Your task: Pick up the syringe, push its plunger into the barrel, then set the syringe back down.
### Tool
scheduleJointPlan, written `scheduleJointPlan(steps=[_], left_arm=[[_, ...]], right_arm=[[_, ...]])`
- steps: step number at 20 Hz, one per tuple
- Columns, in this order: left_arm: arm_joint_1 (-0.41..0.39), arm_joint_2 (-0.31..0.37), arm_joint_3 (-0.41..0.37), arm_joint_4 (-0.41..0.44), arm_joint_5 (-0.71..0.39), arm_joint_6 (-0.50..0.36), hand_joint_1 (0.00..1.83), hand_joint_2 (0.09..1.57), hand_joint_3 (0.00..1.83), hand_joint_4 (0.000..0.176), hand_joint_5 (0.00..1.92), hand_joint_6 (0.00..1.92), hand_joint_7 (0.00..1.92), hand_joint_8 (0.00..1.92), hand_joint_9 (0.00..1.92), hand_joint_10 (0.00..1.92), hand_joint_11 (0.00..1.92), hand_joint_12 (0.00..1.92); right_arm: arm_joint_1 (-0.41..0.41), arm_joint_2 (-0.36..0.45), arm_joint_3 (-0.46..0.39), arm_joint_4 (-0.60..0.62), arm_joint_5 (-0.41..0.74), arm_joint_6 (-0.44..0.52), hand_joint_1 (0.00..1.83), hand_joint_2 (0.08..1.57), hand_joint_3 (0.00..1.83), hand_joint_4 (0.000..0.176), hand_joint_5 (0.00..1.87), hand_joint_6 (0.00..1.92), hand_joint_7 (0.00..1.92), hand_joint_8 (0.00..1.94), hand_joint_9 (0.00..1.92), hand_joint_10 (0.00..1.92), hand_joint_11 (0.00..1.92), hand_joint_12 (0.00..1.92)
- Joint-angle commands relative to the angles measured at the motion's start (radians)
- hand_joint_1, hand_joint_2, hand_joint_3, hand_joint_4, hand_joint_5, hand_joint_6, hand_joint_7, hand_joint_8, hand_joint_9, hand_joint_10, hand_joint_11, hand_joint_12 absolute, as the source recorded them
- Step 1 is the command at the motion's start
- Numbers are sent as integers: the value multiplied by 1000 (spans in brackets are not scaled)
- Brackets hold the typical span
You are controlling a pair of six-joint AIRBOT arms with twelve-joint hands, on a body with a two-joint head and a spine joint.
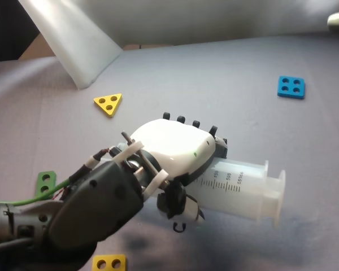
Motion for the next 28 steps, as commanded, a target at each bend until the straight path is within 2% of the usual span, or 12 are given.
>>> scheduleJointPlan(steps=[1, 3, 6, 11, 14, 15, 16, 17, 19, 21, 23, 28], left_arm=[[-7, -4, 2, 73, -81, -6, 1374, 1112, 0, 0, 977, 1022, 975, 1009, 871, 1174, 666, 1164], [3, -6, 3, 83, -81, -8, 1374, 1112, 0, 0, 973, 1029, 973, 1012, 876, 1168, 666, 1165], [11, -7, 5, 85, -81, -8, 1373, 1112, 0, 0, 986, 1017, 964, 1007, 872, 1180, 666, 1168], [17, -8, 3, 85, -81, -8, 1370, 1121, 1, 0, 953, 1077, 942, 1040, 870, 1186, 677, 1169], [17, -8, 4, 86, -81, -11, 1347, 1183, 0, 0, 855, 1246, 806, 1219, 747, 1350, 522, 1281], [18, -8, 4, 86, -81, -11, 1203, 1213, 0, 0, 776, 1234, 803, 1345, 642, 1142, 407, 1322], [18, -8, 4, 86, -81, -11, 1142, 1115, 0, 0, 640, 707, 683, 899, 580, 994, 313, 1304], [19, -8, 4, 86, -81, -11, 1061, 1070, 0, 0, 632, 338, 684, 515, 566, 743, 257, 1205], [19, -8, 5, 88, -81, -11, 875, 1079, 0, 0, 533, 38, 628, 114, 497, 409, 89, 1156], [19, -8, 5, 88, -81, -11, 848, 1047, 0, 0, 502, 3, 619, 17, 523, 230, 76, 1092], [19, -8, 5, 88, -81, -11, 776, 1016, 4, 0, 490, 0, 628, 1, 563, 160, 85, 1098], [13, -3, 5, 97, -81, -11, 713, 886, 0, 0, 278, 1, 395, 1, 410, 18, 0, 959]], right_arm=[[12, -3, -6, 27, 72, -10, 0, 1228, 0, 0, 168, 1, 169, 1, 146, 3, 0, 354], [7, -11, -7, 27, 78, -18, 0, 1226, 0, 0, 190, 7, 191, 5, 165, 8, 0, 416], [-1, -16, -9, 27, 71, -28, 0, 1231, 1, 0, 173, 0, 168, 2, 139, 2, 0, 337], [-2, -19, -10, 27, 44, -33, 0, 1228, 0, 0, 172, 1, 168, 1, 144, 3, 0, 364], [-2, -20, -10, 27, 44, -33, 0, 1225, 0, 0, 176, 3, 174, 3, 146, 4, 0, 363], [-2, -20, -10, 27, 44, -33, 0, 1227, 0, 0, 168, 0, 161, 0, 141, 2, 0, 363], [-2, -21, -10, 27, 44, -33, 0, 1226, 0, 0, 172, 3, 162, 2, 144, 3, 0, 363], [-2, -21, -10, 27, 44, -33, 0, 1224, 0, 0, 169, 1, 156, 0, 139, 0, 0, 364], [-1, -21, -10, 27, 44, -33, 0, 1222, 0, 0, 167, 0, 155, 2, 134, 2, 0, 356], [0, -21, -10, 27, 43, -33, 0, 1219, 0, 0, 173, 1, 166, 1, 136, 2, 0, 341], [0, -21, -10, 27, 43, -34, 0, 1216, 0, 0, 166, 0, 164, 0, 133, 0, 0, 333], [0, -21, -10, 27, 41, -35, 0, 1216, 0, 0, 172, 2, 163, 2, 139, 2, 0, 356]])
